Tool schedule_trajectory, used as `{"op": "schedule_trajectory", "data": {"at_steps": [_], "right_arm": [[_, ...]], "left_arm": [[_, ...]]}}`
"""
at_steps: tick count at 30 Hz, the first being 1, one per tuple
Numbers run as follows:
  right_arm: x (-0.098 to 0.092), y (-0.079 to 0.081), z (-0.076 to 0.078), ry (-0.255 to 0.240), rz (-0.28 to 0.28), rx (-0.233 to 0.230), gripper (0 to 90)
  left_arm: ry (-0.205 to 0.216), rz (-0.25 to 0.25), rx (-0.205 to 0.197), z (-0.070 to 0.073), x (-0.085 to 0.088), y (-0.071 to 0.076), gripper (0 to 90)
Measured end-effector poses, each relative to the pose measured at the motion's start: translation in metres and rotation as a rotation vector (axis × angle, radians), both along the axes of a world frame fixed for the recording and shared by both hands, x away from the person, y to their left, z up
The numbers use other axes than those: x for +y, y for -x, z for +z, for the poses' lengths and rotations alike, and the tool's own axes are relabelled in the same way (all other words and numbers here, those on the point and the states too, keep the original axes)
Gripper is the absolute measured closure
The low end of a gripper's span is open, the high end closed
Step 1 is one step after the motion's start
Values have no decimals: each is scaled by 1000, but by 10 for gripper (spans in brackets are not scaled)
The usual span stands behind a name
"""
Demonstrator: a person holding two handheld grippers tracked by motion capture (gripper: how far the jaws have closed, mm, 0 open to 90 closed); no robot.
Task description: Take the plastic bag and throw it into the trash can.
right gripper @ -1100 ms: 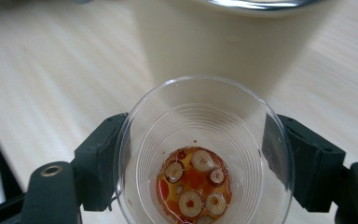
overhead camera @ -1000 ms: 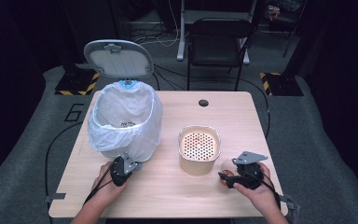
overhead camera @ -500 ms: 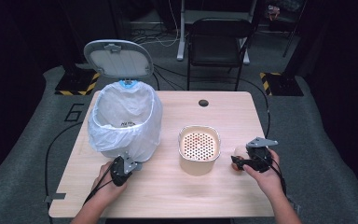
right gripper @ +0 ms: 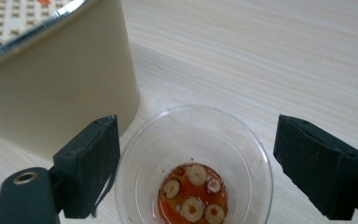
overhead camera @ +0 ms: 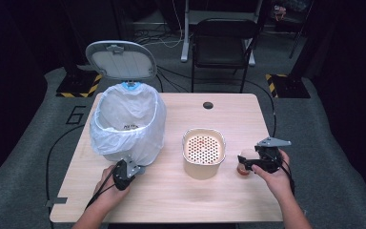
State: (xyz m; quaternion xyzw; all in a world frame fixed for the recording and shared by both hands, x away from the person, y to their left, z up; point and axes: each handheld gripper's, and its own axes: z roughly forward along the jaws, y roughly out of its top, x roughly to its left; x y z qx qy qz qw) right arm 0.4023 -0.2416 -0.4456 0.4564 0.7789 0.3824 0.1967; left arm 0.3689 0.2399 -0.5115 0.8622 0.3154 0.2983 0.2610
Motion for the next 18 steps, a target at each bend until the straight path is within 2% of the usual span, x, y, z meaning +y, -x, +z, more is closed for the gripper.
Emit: {"op": "schedule_trajectory", "data": {"at_steps": [2, 5, 6, 7, 8, 9, 10, 11, 12, 13, 16, 18], "right_arm": [[0, 0, 3, -1, 0, -4, 144], [4, 1, 19, 11, -8, -45, 147], [7, -1, 28, 1, 5, -69, 163], [9, -1, 33, -5, 10, -70, 182], [13, -4, 39, -8, 25, -78, 231], [13, -4, 39, -8, 25, -78, 231], [16, -6, 42, -9, 42, -81, 272], [21, -10, 46, -19, 63, -72, 328], [30, -19, 49, -35, 104, -46, 439], [30, -19, 49, -35, 104, -46, 439], [49, -34, 48, -35, 119, -36, 564], [52, -36, 48, -37, 122, -31, 573]], "left_arm": [[0, 2, 0, 0, 0, 0, 900], [0, 3, -3, 0, 0, 0, 900], [-1, 3, 0, 0, 0, 0, 900], [-2, 0, 0, 0, 0, 0, 900], [-3, 1, 1, 0, 0, 0, 900], [-3, 1, 1, 0, 0, 0, 900], [-4, 1, 2, 0, 0, 0, 900], [-4, 1, 2, 0, 0, 0, 900], [-1, 4, 2, 0, 0, 0, 900], [-1, 4, 2, 0, 0, 0, 900], [0, 2, 2, 0, 0, 0, 900], [0, 2, 2, 0, 0, 0, 900]]}}
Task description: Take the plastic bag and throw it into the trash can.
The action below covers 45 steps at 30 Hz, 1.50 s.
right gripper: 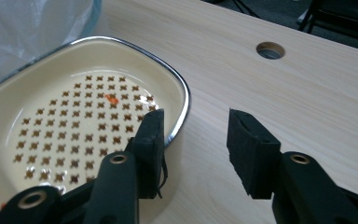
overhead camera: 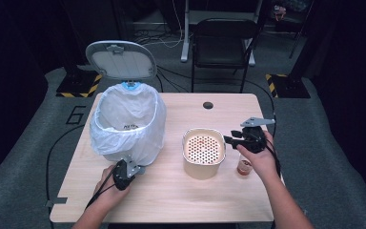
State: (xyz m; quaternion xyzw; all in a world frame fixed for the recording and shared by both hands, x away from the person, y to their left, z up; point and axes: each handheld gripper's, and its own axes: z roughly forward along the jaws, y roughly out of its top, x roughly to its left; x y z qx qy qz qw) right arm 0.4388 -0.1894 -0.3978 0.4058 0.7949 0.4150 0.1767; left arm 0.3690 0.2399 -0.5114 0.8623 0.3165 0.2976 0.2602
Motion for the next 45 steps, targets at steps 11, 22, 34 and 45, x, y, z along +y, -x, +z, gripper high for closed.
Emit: {"op": "schedule_trajectory", "data": {"at_steps": [11, 22, 34, 45], "right_arm": [[32, -23, -14, 75, 17, 62, 735], [33, 18, -18, 9, 46, 74, 752], [35, 51, -9, -59, 84, 11, 529], [-16, 47, -3, -5, -86, -85, 218]], "left_arm": [[0, -4, 4, 0, 0, 0, 900], [-1, 1, 0, 0, 0, 0, 900], [0, 1, 3, 0, 0, 0, 900], [6, 6, 2, 0, -1, 0, 900]]}}
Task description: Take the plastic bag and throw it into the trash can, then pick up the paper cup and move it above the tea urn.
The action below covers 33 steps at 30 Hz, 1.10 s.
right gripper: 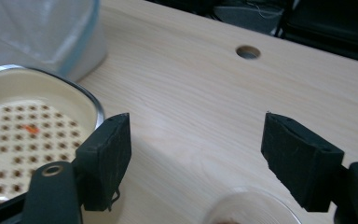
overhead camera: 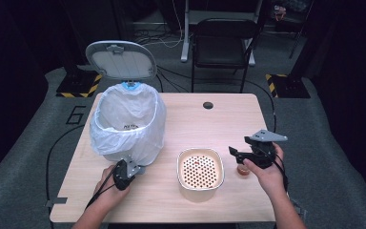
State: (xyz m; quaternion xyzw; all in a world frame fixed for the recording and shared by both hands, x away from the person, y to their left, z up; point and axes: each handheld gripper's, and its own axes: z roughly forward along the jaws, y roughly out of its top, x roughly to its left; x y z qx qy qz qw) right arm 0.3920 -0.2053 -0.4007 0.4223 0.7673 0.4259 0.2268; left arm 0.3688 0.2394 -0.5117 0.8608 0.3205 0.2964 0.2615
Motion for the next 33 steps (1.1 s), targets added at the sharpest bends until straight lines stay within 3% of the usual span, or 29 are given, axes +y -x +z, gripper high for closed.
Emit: {"op": "schedule_trajectory", "data": {"at_steps": [3, 11, 18, 20, 21, 30, 33], "right_arm": [[-13, -1, -11, 22, -41, 25, 141], [-31, 1, -35, 10, -100, 63, 123], [-35, 1, -56, 20, -68, 108, 150], [-35, 1, -60, 33, -84, 101, 167], [-36, 0, -64, 24, -65, 113, 207], [-36, -1, -68, 28, -51, 108, 209], [-33, -1, -71, 56, -50, 112, 203]], "left_arm": [[1, 0, 2, 0, 0, 0, 900], [0, 0, 0, 0, 0, 0, 900], [1, -6, 12, 1, 1, 0, 900], [0, -6, 13, 1, 1, 0, 900], [0, -1, 2, 0, 0, 0, 900], [-2, -1, 1, 0, 0, 0, 900], [-1, 0, 2, 0, 0, 0, 900]]}}
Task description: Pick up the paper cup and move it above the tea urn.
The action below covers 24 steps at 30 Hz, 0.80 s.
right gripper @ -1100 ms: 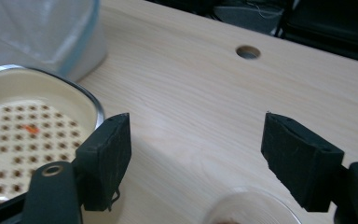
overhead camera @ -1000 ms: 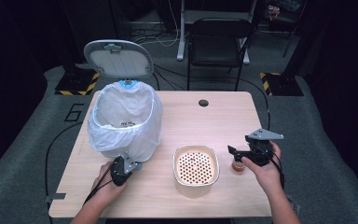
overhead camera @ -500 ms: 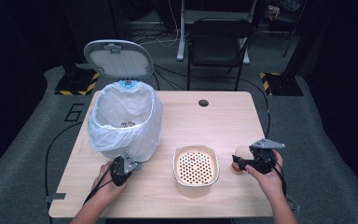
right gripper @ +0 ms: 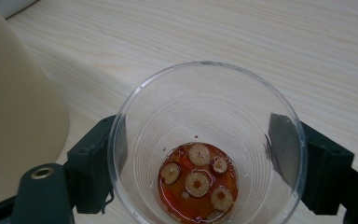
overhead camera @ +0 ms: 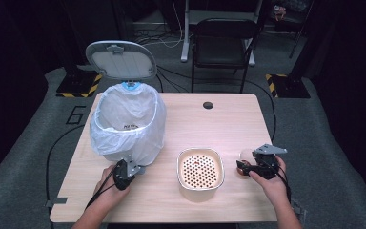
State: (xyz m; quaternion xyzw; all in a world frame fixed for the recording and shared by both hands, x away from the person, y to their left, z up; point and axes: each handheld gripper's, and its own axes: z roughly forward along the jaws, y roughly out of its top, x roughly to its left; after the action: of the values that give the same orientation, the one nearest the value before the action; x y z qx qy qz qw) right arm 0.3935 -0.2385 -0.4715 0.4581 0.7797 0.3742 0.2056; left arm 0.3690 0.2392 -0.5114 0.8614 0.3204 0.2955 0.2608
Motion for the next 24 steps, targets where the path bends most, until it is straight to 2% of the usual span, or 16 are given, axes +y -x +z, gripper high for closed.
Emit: {"op": "schedule_trajectory", "data": {"at_steps": [4, 11, 12, 13, 15, 16, 17, 20, 24], "right_arm": [[1, -1, -3, 14, 6, 11, 216], [1, -3, -3, 6, 16, 30, 269], [1, -3, -3, 0, 18, 37, 316], [1, -3, -3, 0, 18, 37, 316], [0, -4, -2, 2, 26, 32, 317], [1, -4, -2, 13, 28, 29, 378], [1, -4, -2, 13, 28, 29, 378], [1, -3, 1, 1, 39, 6, 376], [2, -3, 2, 12, 39, -17, 380]], "left_arm": [[0, 0, -1, 0, 0, 0, 900], [0, 1, -1, 0, 0, 0, 900], [-3, -1, -1, 0, 0, 0, 900], [-3, -1, -1, 0, 0, 0, 900], [-3, -1, -1, 0, 0, 0, 900], [1, 4, -1, 0, 0, 0, 900], [-13, -9, -3, 1, 0, 0, 900], [-8, -6, -2, 0, 0, 0, 900], [-12, -9, -4, 1, 0, 0, 900]]}}
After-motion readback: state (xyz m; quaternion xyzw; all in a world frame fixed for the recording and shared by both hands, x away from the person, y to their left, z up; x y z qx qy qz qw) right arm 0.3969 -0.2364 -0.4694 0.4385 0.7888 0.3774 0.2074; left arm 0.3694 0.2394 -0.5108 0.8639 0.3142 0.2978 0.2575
